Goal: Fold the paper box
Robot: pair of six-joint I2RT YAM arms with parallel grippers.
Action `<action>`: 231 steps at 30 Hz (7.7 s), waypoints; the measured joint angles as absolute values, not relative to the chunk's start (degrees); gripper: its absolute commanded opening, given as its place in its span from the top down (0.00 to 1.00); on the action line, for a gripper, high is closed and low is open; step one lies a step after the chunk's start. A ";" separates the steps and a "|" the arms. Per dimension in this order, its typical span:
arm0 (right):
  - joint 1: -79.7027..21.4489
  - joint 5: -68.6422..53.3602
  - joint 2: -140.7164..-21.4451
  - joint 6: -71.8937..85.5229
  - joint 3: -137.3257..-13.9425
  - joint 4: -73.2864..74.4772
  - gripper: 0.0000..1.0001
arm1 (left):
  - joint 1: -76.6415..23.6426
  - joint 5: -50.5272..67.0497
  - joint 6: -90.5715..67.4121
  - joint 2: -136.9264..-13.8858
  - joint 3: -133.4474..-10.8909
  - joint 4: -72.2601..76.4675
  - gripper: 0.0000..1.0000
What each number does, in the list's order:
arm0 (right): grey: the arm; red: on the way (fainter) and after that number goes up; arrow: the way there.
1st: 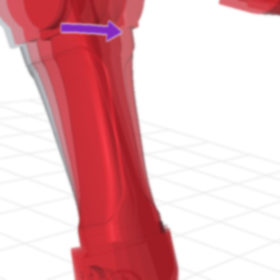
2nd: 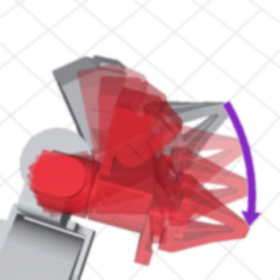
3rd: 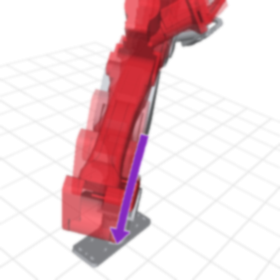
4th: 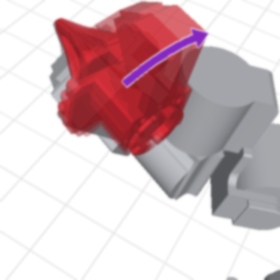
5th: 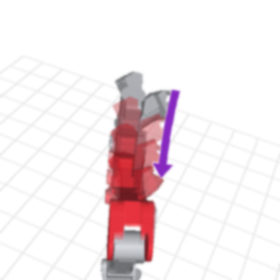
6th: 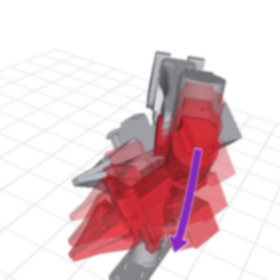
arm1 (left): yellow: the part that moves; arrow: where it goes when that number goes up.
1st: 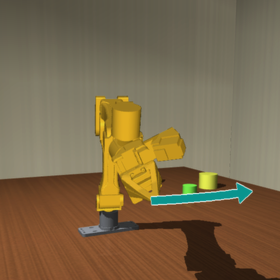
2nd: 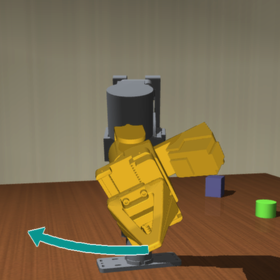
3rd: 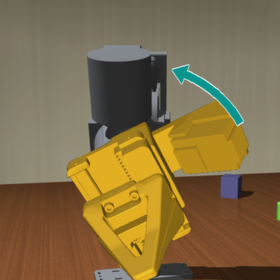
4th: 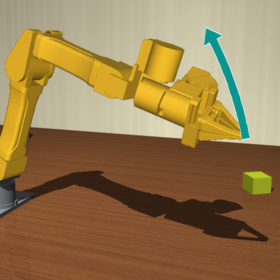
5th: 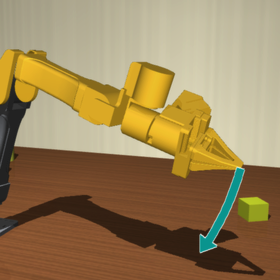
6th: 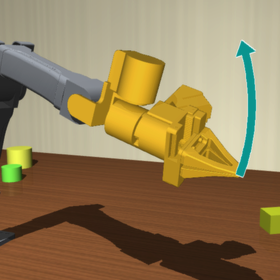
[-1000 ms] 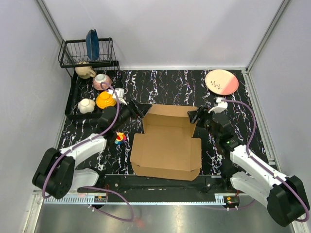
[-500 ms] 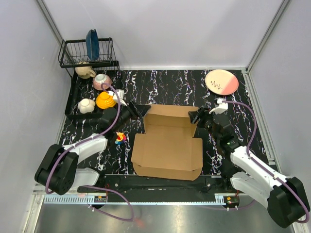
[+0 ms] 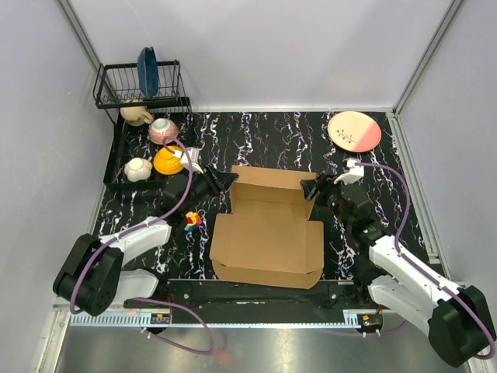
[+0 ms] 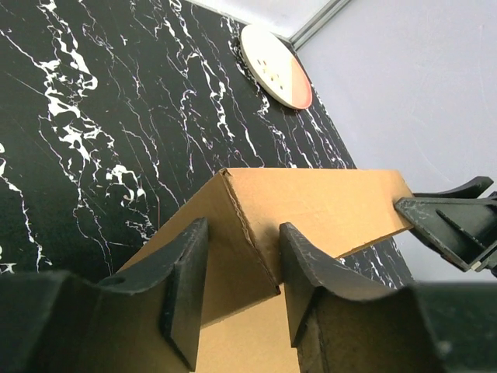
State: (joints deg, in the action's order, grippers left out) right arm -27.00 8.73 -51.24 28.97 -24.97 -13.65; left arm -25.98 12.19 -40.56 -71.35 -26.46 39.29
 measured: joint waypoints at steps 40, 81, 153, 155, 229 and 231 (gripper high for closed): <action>-25.80 8.45 -45.06 39.75 -16.99 -19.14 0.59 | -29.39 5.82 -44.84 -71.29 -18.28 53.39 0.60; -25.50 13.06 -44.51 46.15 -27.38 3.73 0.32 | -31.92 1.39 -49.50 -74.91 -15.55 60.77 0.44; -76.53 64.23 -81.01 -55.68 -43.20 -15.20 0.23 | -32.21 -18.50 -39.33 -15.59 -22.35 -4.71 0.18; -74.50 63.96 -81.08 -55.77 -43.33 -16.14 0.23 | -32.21 -18.50 -39.51 -15.77 -22.15 -4.71 0.18; -40.25 35.48 -78.56 -7.33 -80.66 33.34 0.36 | -32.21 -22.41 -34.57 -21.45 -38.35 -6.28 0.16; -44.91 39.44 -83.15 -12.36 -80.55 30.61 0.30 | -32.21 -22.22 -35.20 -21.41 -37.17 -6.44 0.16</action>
